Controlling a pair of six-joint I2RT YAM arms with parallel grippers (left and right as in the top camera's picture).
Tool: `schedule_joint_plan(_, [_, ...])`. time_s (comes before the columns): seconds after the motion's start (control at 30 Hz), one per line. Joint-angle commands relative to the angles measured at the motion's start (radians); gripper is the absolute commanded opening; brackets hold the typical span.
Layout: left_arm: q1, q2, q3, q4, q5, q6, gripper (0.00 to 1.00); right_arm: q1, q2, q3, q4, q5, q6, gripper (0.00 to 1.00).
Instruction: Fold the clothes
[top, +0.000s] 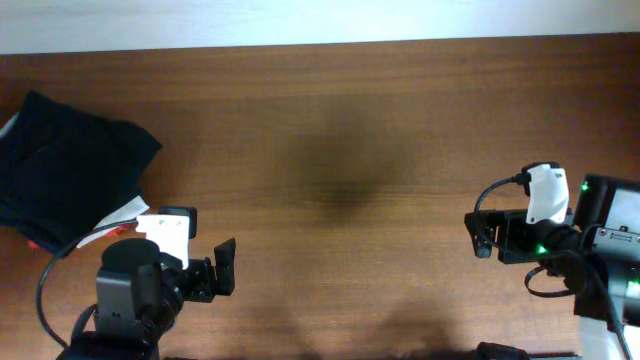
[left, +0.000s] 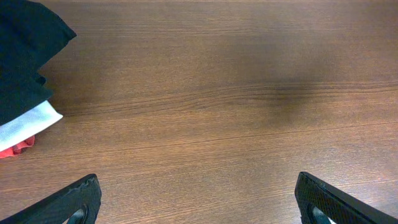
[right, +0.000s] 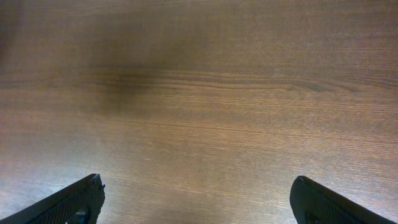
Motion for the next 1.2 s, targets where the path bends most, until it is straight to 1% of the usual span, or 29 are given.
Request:
schedule_joint_plan(0.0, [-0.001,-0.006,-0.007,0.001,-0.007,0.005,0.99,0.0,0.039,-0.003,0.003,0.016,-0.007,0.99])
schedule_joint_plan(0.13, [-0.001,-0.005,-0.007,0.001,-0.007,0.005,0.99,0.001,0.13,-0.005,-0.001,0.025,-0.012,0.99])
schedule_joint_plan(0.2, [-0.001,-0.005,-0.007,0.001,-0.007,0.005,0.99,0.006,0.107,-0.006,0.033,0.046,-0.011,0.99])
schedule_joint_plan(0.27, [-0.001,-0.005,-0.007,0.001,-0.007,0.005,0.99,0.047,0.058,-0.026,0.139,0.049,-0.011,0.99])
schedule_joint_plan(0.3, [-0.001,-0.005,-0.007,0.001,-0.007,0.005,0.99,0.1,-0.005,-0.068,0.25,0.058,-0.025,0.99])
schedule_joint_plan(0.33, [-0.001,-0.005,-0.007,0.001,-0.007,0.005,0.99,0.162,-0.092,-0.141,0.37,0.058,-0.076,0.99])
schedule_joint_plan(0.4, [-0.001,-0.005,-0.007,0.001,-0.007,0.005,0.99,0.209,-0.259,-0.295,0.532,0.061,-0.089,0.99])
schedule_joint_plan(0.53, [-0.001,-0.005,-0.007,0.001,-0.007,0.005,0.99,0.21,-0.525,-0.589,0.774,0.052,-0.085,0.99])
schedule_joint_plan(0.6, [-0.001,-0.005,-0.007,0.001,-0.007,0.005,0.99,0.21,-0.688,-0.785,0.977,0.053,-0.085,0.99])
schedule_joint_plan(0.73, [-0.001,-0.005,-0.007,0.001,-0.007,0.005,0.99,0.21,-0.853,-0.983,1.199,0.093,-0.085,0.99])
schedule_joint_plan(0.83, [-0.001,-0.005,-0.007,0.001,-0.007,0.005,0.99,0.21,-0.926,-1.049,1.223,0.156,-0.085,0.99])
schedule_joint_plan(0.87, [-0.001,-0.005,-0.007,0.001,-0.007,0.005,0.99,0.21,-0.929,-1.061,1.228,0.167,-0.085,0.99])
schedule_joint_plan(0.93, [-0.001,-0.005,-0.007,0.001,-0.007,0.005,0.99,0.222,-0.928,-1.091,1.232,0.234,-0.03,0.99])
schedule_joint_plan(1.03, [-0.001,-0.005,-0.007,0.001,-0.007,0.005,0.99,0.248,-0.928,-1.131,1.241,0.289,-0.026,0.99])
schedule_joint_plan(1.13, [-0.001,-0.005,-0.007,0.001,-0.007,0.005,0.99,0.248,-0.928,-1.136,1.122,0.289,-0.03,0.99])
schedule_joint_plan(1.17, [-0.001,-0.005,-0.007,0.001,-0.007,0.005,0.99,0.247,-0.928,-1.136,1.123,0.288,-0.043,0.99])
